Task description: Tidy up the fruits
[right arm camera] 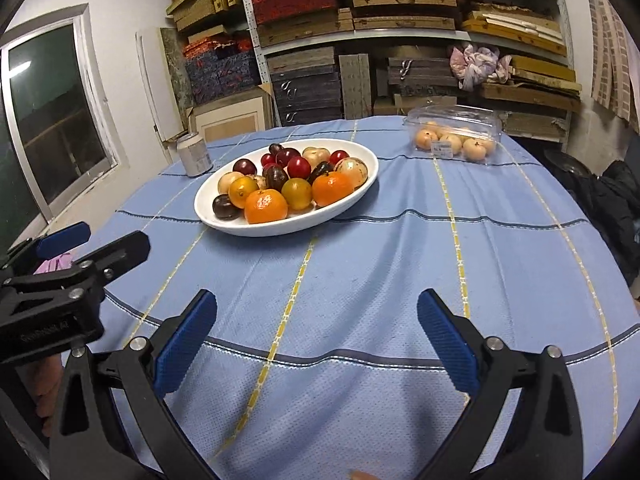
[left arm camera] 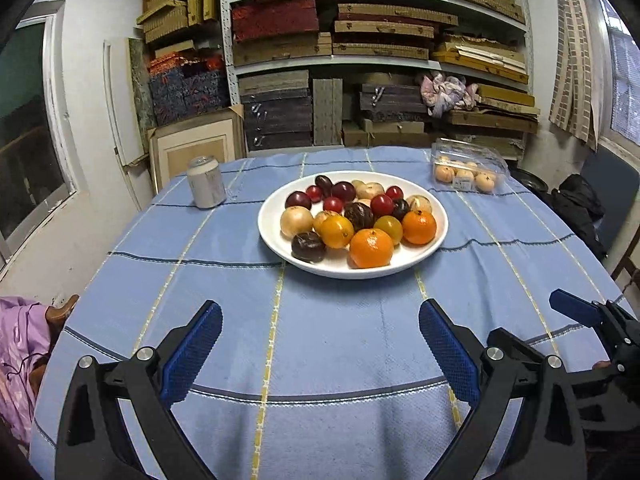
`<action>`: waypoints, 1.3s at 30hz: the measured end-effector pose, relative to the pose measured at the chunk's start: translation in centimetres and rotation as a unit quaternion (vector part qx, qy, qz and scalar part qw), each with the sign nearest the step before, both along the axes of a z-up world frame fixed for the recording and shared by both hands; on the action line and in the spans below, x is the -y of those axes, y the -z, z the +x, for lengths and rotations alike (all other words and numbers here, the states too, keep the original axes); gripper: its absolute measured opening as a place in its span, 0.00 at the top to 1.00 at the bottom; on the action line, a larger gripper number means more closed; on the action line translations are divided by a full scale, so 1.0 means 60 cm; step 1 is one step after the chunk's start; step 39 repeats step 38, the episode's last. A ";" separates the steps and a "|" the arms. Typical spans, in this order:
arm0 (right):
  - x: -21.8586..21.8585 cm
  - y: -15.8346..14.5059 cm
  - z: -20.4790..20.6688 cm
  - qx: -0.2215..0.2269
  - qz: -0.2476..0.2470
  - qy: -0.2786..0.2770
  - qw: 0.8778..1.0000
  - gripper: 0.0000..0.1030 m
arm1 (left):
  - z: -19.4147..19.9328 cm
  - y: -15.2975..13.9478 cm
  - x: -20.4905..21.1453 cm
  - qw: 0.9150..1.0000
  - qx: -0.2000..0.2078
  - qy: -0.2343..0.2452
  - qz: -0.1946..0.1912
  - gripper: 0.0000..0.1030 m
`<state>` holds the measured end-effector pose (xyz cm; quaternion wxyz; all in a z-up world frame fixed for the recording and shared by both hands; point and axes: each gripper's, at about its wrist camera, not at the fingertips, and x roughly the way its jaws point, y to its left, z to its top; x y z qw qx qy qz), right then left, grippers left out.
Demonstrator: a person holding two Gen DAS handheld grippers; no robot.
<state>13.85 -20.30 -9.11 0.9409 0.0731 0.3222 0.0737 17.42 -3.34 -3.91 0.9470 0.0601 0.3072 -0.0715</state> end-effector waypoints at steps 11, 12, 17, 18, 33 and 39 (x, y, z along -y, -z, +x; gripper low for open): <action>-0.005 -0.001 -0.001 0.009 -0.028 0.011 1.000 0.04 | 0.007 0.010 0.012 1.000 -0.010 -0.004 0.011 0.03; -0.004 -0.002 0.000 0.010 -0.029 0.013 0.999 0.04 | 0.007 0.009 0.014 1.000 -0.010 -0.004 0.012 0.03; 0.002 -0.004 -0.001 0.011 -0.023 0.016 1.000 0.04 | 0.013 0.005 0.023 1.000 -0.015 0.001 0.011 0.04; 0.003 -0.004 -0.001 0.011 -0.022 0.017 1.000 0.04 | 0.014 0.006 0.025 1.000 -0.015 0.002 0.011 0.04; 0.004 -0.004 -0.004 0.013 -0.020 0.017 1.000 0.04 | 0.015 0.003 0.019 1.000 -0.006 -0.017 0.009 0.04; 0.003 -0.003 -0.004 0.012 -0.021 0.017 1.000 0.04 | 0.010 0.005 0.018 1.000 0.001 -0.021 0.017 0.04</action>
